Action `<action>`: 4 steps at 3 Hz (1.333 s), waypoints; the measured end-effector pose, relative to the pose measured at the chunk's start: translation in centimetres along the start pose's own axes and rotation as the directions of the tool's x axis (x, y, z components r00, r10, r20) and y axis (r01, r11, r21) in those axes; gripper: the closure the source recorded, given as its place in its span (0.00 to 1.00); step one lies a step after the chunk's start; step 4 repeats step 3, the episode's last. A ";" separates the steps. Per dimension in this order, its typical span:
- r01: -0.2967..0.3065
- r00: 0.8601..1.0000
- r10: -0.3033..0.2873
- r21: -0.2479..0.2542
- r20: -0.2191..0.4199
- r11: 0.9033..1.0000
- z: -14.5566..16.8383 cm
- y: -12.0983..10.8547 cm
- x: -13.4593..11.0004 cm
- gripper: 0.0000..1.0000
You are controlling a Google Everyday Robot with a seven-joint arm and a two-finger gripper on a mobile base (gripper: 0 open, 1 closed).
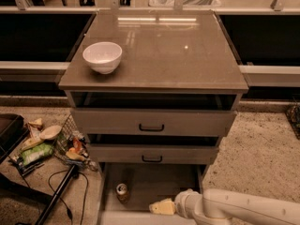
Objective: Place orange can into bottom drawer
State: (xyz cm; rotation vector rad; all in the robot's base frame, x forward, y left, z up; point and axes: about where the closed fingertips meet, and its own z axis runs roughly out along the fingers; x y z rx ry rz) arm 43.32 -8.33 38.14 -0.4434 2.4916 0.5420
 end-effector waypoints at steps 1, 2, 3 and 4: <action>-0.018 0.998 0.021 0.046 -0.062 0.999 -4.8 0.0 0.7 0.00; -0.026 0.998 0.034 0.126 -0.060 0.992 -10.3 -2.4 -1.1 0.00; -0.004 1.000 0.004 0.265 0.000 0.964 -16.2 -6.7 -5.5 0.00; -0.004 1.000 0.004 0.265 0.000 0.964 -16.2 -6.7 -5.5 0.00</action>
Offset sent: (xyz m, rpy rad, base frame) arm 0.0124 -0.1547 0.2174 -0.2723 -0.1245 -0.1679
